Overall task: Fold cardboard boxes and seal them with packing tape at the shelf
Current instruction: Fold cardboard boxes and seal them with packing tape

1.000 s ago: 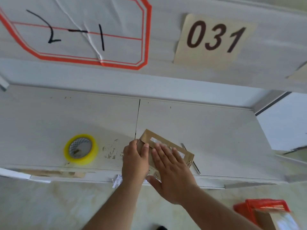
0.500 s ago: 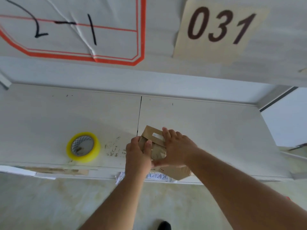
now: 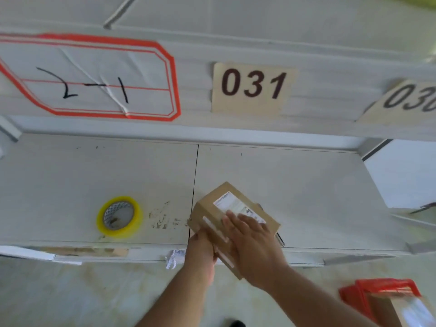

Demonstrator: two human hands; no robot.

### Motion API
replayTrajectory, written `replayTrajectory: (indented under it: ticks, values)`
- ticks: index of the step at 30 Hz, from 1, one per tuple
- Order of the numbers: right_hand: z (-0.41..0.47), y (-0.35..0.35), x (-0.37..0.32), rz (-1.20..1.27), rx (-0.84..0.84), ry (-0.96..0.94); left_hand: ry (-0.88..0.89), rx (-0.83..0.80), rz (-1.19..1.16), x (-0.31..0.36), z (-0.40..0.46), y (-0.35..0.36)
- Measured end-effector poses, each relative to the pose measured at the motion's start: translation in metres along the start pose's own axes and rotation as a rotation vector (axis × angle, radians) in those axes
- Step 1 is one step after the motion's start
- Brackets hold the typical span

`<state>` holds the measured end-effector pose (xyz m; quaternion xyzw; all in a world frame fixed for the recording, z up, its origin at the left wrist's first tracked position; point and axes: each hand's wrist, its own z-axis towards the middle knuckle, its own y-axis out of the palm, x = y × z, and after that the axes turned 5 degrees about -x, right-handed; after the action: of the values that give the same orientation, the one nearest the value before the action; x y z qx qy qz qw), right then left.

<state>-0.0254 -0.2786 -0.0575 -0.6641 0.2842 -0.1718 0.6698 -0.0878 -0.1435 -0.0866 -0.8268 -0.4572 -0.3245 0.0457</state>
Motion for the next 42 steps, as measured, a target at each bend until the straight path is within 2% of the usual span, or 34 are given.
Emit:
replayTrajectory:
  ticks: [2, 4, 5, 8, 12, 15, 18, 20, 23, 25, 27, 30, 32, 34, 36, 37, 40, 42]
  values:
    - [-0.010, 0.018, -0.014, 0.010, -0.029, -0.042, 0.096, 0.141, 0.181, 0.000, 0.006, -0.009]
    - [-0.013, 0.026, -0.024, 0.012, -0.031, -0.077, 0.275, 0.282, 0.337, 0.008, 0.007, -0.013]
    - [-0.012, 0.028, -0.027, 0.021, -0.032, -0.062, 0.335, 0.277, 0.433, 0.013, 0.009, -0.014]
    - [-0.013, 0.040, -0.027, 0.043, -0.029, -0.056, 0.353, 0.174, 0.613, 0.017, 0.019, -0.015]
    - [0.009, 0.040, -0.010, -0.009, -0.076, 0.013, 0.372, 0.140, 0.571, 0.013, 0.022, -0.019]
    - [0.033, 0.030, -0.003, 0.072, -0.174, 0.130, 0.398, 0.135, 0.585, 0.011, 0.024, -0.018]
    - [0.055, 0.016, 0.005, 0.173, -0.361, 0.337, 0.374, 0.128, 0.577, 0.010, 0.026, -0.016]
    - [0.070, 0.006, 0.016, 0.247, -0.423, 0.489, 0.365, 0.121, 0.541, 0.012, 0.021, -0.014]
    - [0.073, -0.008, 0.032, 0.369, -0.481, 0.559, 0.293, 0.226, 0.491, 0.005, 0.016, -0.012]
    - [0.060, -0.013, 0.036, 0.467, -0.485, 0.523, 0.166, 0.299, 0.350, -0.001, 0.004, -0.008]
    - [0.042, -0.020, 0.032, 0.492, -0.465, 0.458, 0.073, 0.280, 0.247, -0.006, -0.007, -0.005]
    - [0.019, -0.030, 0.021, 0.391, -0.375, 0.361, 0.061, 0.142, 0.215, -0.008, -0.005, -0.003]
    - [0.004, -0.032, 0.007, 0.211, -0.210, 0.224, 0.066, -0.003, 0.103, -0.005, 0.001, -0.004]
    - [-0.009, -0.026, -0.013, 0.053, -0.066, 0.086, 0.092, 0.003, 0.182, -0.007, 0.010, -0.007]
    - [-0.020, -0.006, -0.026, -0.018, -0.054, 0.027, 0.169, 0.134, 0.342, -0.002, 0.009, -0.011]
    - [-0.023, 0.002, -0.030, -0.005, -0.085, 0.037, 0.222, 0.158, 0.349, 0.005, 0.002, -0.009]
    - [-0.021, 0.014, -0.034, -0.011, -0.055, 0.049, 0.386, 0.061, 0.485, 0.024, -0.008, -0.002]
    - [-0.017, 0.013, -0.038, -0.020, -0.060, 0.005, 0.375, 0.001, 0.588, 0.029, 0.004, -0.003]
